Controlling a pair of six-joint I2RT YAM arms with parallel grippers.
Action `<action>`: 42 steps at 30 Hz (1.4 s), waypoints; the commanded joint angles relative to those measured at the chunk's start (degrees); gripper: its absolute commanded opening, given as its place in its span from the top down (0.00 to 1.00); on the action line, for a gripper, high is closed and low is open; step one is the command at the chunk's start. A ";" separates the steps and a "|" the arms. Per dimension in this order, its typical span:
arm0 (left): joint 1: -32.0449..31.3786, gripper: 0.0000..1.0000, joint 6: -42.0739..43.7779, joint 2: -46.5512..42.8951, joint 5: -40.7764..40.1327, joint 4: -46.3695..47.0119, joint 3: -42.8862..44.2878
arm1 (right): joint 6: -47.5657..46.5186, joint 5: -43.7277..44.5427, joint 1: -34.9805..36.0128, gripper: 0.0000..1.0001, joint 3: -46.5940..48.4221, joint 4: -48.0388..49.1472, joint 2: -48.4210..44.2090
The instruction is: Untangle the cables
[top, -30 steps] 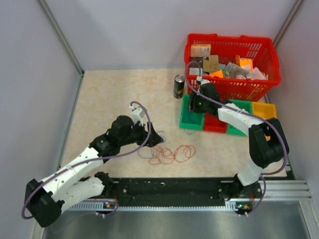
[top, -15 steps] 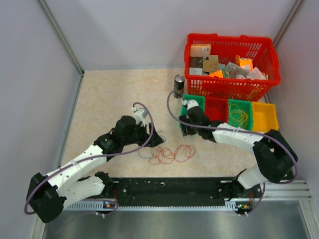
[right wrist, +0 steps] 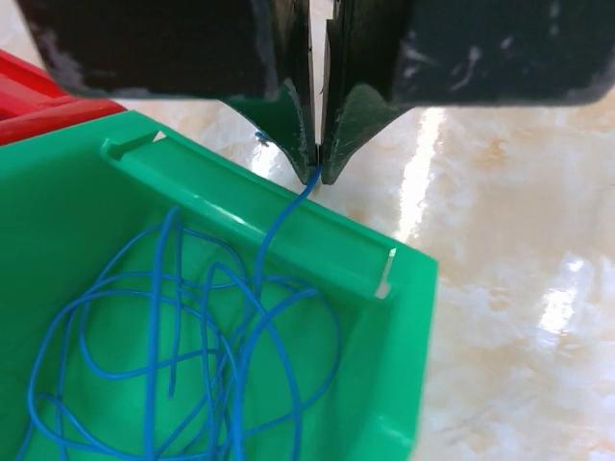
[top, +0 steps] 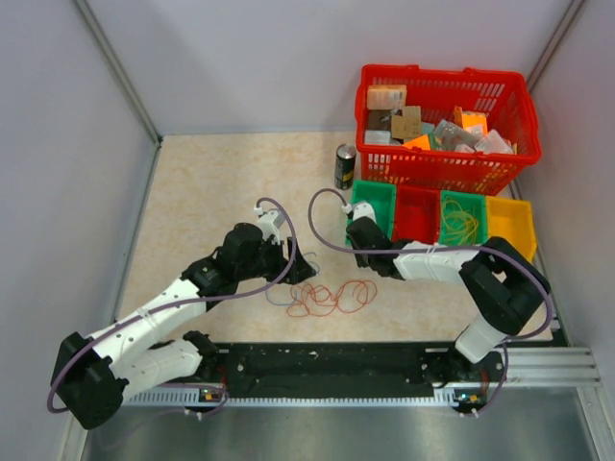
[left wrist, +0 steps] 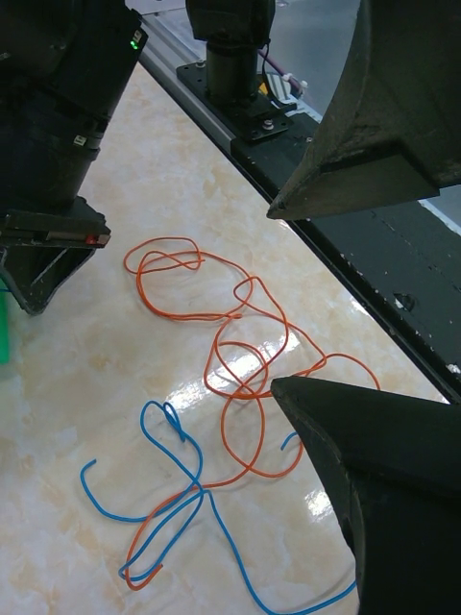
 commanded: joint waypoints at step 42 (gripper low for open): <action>1.56 0.50 7.12 32.18 -17.16 -2.86 13.59 | 13.94 -19.32 4.33 0.28 -11.38 -9.49 -38.30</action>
